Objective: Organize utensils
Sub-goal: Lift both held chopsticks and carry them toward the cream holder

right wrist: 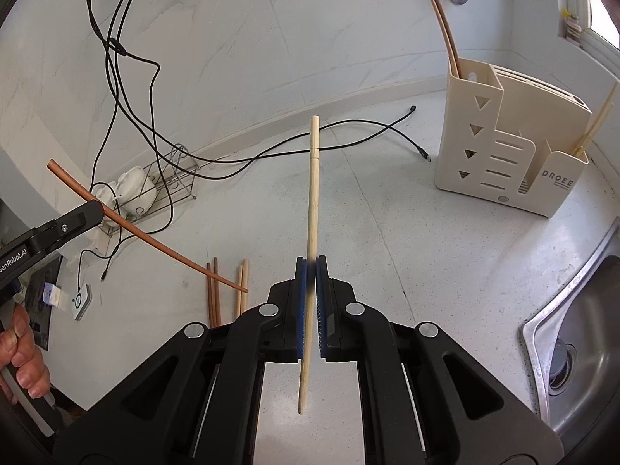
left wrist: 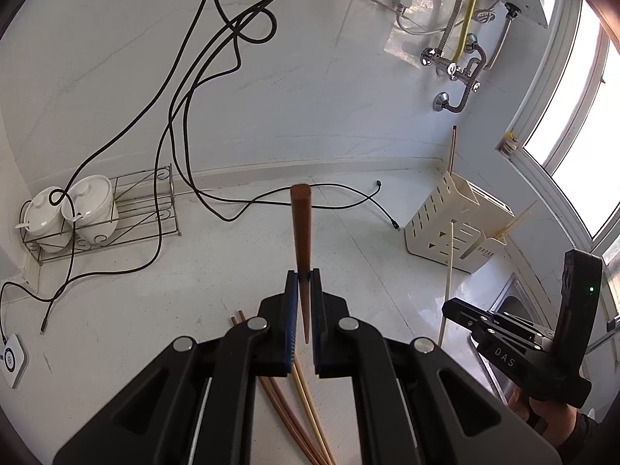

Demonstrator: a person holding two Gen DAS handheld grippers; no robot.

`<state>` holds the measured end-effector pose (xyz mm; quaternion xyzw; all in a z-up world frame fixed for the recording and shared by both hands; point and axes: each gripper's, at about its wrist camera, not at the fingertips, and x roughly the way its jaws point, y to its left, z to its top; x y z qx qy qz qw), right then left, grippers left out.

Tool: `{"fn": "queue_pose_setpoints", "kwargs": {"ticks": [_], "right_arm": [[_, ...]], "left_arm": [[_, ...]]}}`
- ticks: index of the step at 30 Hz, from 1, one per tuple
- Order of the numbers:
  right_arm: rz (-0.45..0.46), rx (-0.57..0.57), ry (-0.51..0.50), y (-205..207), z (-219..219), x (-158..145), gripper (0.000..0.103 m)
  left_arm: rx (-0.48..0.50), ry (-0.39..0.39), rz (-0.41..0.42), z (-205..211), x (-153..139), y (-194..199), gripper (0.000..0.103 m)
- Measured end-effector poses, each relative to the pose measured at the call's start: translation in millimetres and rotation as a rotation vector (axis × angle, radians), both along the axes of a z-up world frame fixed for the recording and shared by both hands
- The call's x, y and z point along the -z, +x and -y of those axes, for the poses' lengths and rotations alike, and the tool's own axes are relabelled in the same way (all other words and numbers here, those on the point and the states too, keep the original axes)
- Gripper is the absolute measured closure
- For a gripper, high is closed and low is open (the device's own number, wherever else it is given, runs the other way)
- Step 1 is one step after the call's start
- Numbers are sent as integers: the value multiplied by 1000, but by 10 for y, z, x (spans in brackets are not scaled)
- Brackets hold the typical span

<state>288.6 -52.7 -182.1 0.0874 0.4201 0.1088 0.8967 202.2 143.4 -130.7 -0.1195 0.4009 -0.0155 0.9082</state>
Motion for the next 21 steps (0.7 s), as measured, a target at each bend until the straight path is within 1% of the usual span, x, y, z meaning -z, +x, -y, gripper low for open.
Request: {"fn": "queue_pose_setpoints", "kwargs": {"ticks": [5, 9, 17, 21], "right_arm": [[50, 39, 1, -12, 137, -115, 99], [89, 84, 2, -6, 287, -215, 99], [186, 187, -14, 12, 723, -467, 99], [245, 247, -25, 29, 987, -622, 99]], "left_arm": [[27, 11, 21, 104, -96, 95, 97], [56, 25, 52, 218, -227, 183, 97], [146, 51, 146, 577, -599, 427, 97], [188, 47, 192, 762, -803, 564, 97]]}}
